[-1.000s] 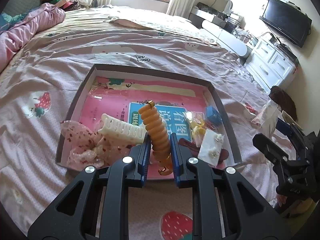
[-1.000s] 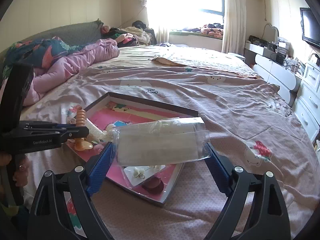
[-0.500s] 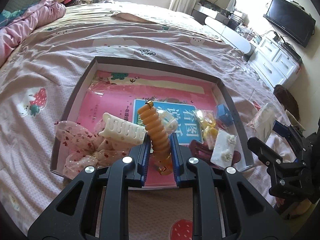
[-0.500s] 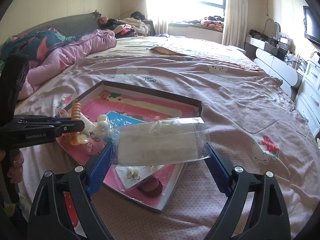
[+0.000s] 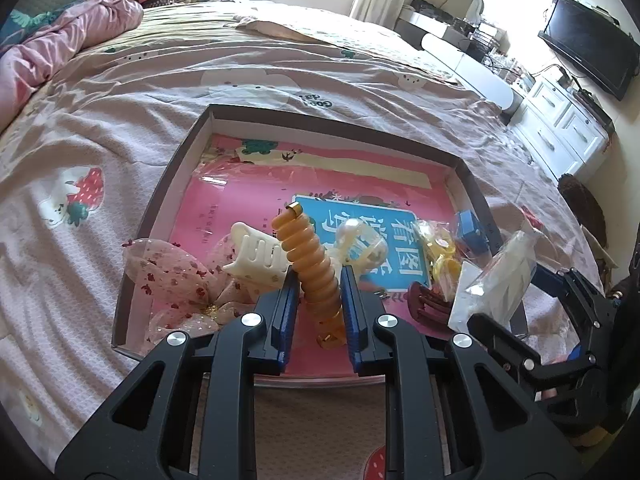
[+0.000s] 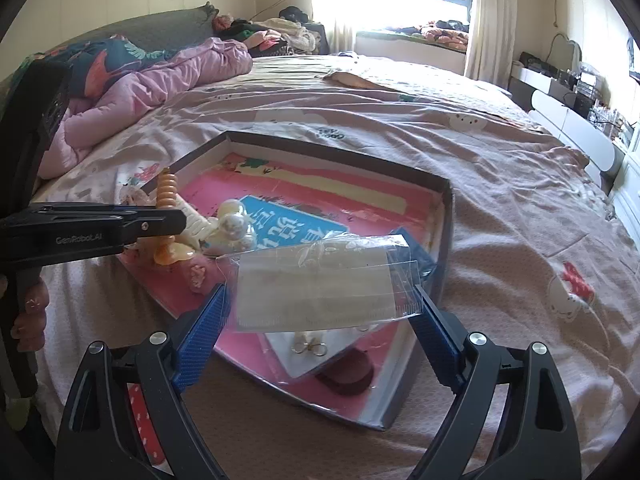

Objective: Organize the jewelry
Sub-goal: 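Open the left tool to drop the hair tie in the tray while the right tool releases the bag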

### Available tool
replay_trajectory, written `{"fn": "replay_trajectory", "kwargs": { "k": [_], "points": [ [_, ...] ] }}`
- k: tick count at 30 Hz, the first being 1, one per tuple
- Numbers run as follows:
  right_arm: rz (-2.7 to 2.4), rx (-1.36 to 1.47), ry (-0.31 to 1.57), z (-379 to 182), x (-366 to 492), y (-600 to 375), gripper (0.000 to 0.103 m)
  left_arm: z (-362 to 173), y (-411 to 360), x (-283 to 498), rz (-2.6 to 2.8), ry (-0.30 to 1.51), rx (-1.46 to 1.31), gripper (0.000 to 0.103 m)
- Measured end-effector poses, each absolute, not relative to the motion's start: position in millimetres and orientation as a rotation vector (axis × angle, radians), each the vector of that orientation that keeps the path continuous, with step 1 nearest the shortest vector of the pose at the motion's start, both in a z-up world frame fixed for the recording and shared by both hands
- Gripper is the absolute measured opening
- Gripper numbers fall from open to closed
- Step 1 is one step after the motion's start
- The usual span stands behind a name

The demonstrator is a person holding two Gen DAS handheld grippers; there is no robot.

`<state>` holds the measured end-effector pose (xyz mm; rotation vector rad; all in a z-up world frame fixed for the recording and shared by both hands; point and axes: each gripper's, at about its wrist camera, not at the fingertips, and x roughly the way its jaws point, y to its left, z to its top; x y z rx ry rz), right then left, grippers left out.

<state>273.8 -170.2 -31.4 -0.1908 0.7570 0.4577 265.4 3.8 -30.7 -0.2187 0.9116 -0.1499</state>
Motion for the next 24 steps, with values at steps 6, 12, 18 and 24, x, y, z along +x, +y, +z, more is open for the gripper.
{"fn": "replay_trajectory", "kwargs": {
  "k": [6,12,18,24],
  "points": [
    [0.468,-0.185,0.769,-34,271,-166,0.087,-31,4,266,-0.151,0.914,-0.221,0.013],
    [0.474,-0.172,0.783,-35,266,-165,0.093,-32,4,266,-0.152,0.914,-0.219,0.022],
    [0.459,-0.144,0.768,-26,253,-177,0.093,-24,0,256,-0.159,0.894,-0.214,0.04],
    [0.442,-0.121,0.753,-17,231,-193,0.095,-6,-6,240,-0.164,0.855,-0.207,0.051]
  ]
}}
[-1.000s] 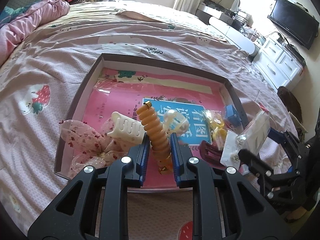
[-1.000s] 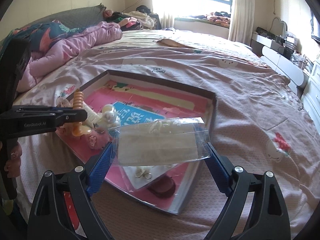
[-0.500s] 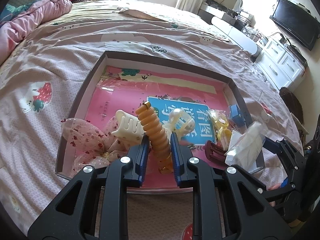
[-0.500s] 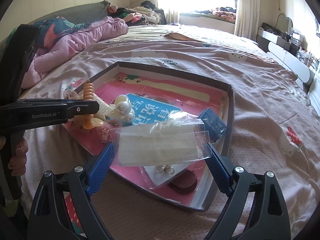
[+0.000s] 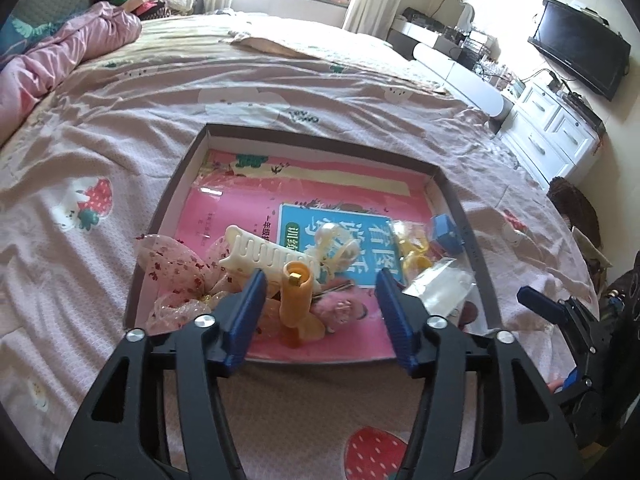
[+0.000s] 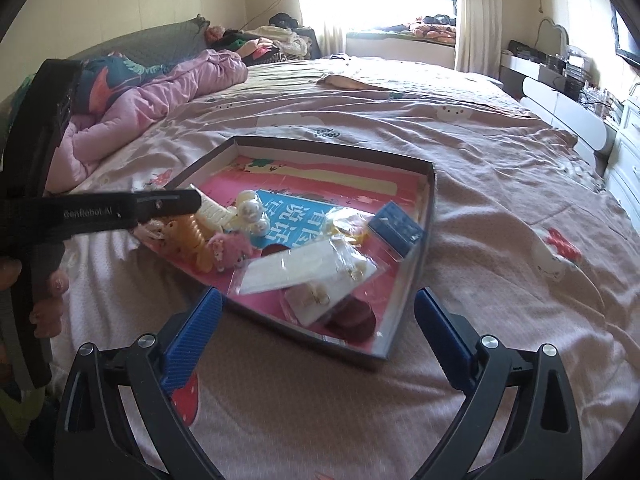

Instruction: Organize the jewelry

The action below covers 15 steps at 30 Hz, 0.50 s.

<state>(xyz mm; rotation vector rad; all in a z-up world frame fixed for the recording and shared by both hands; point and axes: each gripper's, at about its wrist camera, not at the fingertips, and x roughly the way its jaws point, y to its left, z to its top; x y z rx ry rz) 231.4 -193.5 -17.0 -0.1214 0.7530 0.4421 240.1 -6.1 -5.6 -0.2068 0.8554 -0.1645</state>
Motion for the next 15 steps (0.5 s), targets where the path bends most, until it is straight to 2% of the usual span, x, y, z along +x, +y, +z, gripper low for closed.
{"fn": "replay_trajectory", "kwargs": {
  "k": [6,9,15],
  "points": [
    [0.433,-0.114,0.738,-7,207,-205,0.096,11,-9,219,-0.163,0.819,-0.197,0.059],
    [0.434,-0.116,0.723,-2,194,-209,0.096,18,-9,206,-0.158,0.802,-0.189,0.07],
    [0.438,-0.117,0.702,7,174,-209,0.096,30,-5,180,-0.144,0.769,-0.182,0.079]
  ]
}}
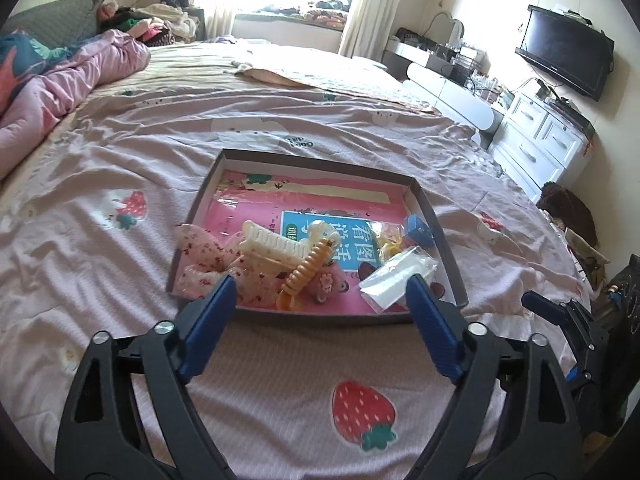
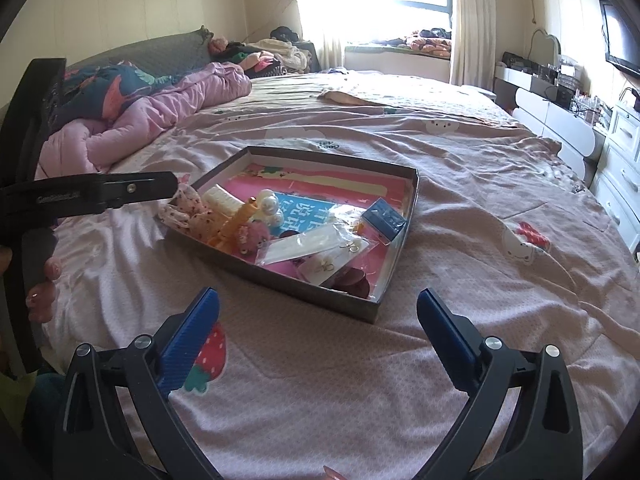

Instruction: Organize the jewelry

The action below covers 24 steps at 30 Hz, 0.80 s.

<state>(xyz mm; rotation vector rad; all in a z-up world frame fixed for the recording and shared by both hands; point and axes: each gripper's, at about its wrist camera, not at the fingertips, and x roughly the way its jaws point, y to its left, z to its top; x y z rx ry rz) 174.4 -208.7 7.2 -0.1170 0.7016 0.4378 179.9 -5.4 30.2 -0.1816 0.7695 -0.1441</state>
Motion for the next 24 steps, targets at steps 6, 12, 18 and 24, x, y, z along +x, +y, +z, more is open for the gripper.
{"fn": "replay_trajectory", "kwargs": {
  "k": [6,12,18,24],
  "points": [
    [0.444,-0.108,0.677,17,160,-206,0.096,38,3,155,-0.122,0.749,-0.176,0.087],
    [0.452,-0.106,0.658,26,145,-206,0.096,39,13,129,-0.098,0.739,-0.181,0.091],
    [0.455,-0.104,0.649,28,131,-208,0.096,32,19,106,-0.073,0.738,-0.185,0.091],
    [0.432,-0.093,0.64,24,120,-215,0.096,18,17,89,-0.047,0.743,-0.17,0.091]
  ]
}}
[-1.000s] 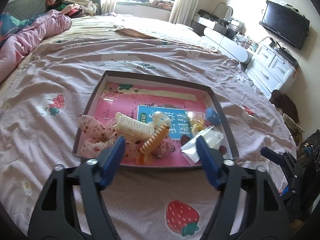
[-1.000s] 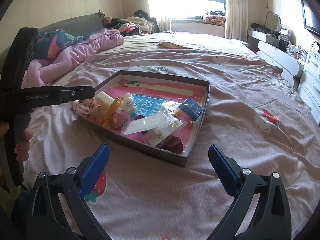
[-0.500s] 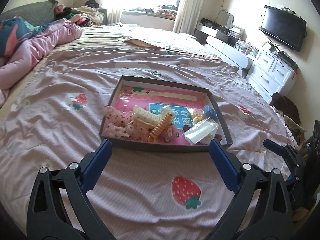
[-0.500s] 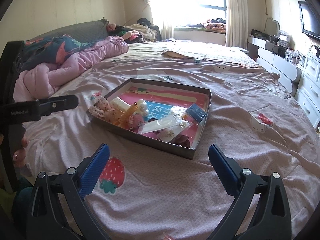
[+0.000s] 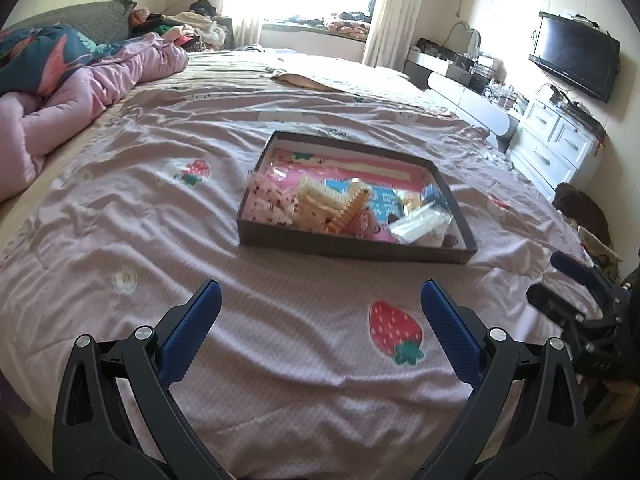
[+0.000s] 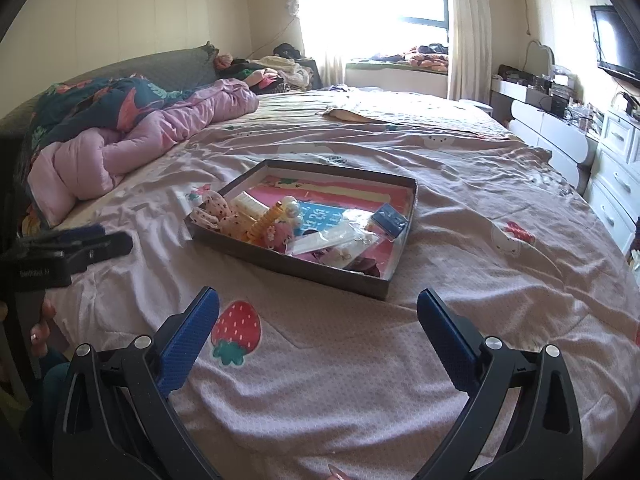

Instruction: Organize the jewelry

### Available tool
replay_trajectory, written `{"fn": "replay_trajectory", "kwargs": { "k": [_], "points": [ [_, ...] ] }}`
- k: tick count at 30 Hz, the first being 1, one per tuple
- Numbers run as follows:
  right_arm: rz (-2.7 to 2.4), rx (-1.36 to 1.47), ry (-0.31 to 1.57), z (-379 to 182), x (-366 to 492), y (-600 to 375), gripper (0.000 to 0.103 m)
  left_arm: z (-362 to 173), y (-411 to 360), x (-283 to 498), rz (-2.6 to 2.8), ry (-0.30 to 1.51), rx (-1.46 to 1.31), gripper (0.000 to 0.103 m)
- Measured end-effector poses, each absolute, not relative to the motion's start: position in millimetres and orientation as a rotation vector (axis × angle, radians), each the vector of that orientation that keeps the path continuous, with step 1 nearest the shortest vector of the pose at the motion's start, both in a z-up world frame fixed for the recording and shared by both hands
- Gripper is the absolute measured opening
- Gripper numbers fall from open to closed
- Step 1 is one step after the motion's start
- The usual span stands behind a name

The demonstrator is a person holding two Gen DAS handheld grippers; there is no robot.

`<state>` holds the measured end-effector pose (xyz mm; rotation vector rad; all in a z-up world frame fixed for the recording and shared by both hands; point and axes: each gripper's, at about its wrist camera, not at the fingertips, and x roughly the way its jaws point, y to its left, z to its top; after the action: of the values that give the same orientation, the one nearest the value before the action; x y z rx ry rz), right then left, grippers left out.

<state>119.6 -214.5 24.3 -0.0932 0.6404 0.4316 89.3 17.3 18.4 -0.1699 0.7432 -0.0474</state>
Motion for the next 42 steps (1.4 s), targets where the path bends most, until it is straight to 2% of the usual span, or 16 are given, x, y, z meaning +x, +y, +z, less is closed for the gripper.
{"fn": "replay_trajectory", "kwargs": {
  "k": [13,42],
  "points": [
    [0.426,-0.08,0.658,6,97,-217,0.096,8,3,64,-0.04,0.721,-0.135,0.091],
    [0.432,-0.083,0.674,4,96,-213,0.096,10,5,60,-0.031,0.71,-0.136,0.092]
  ]
}}
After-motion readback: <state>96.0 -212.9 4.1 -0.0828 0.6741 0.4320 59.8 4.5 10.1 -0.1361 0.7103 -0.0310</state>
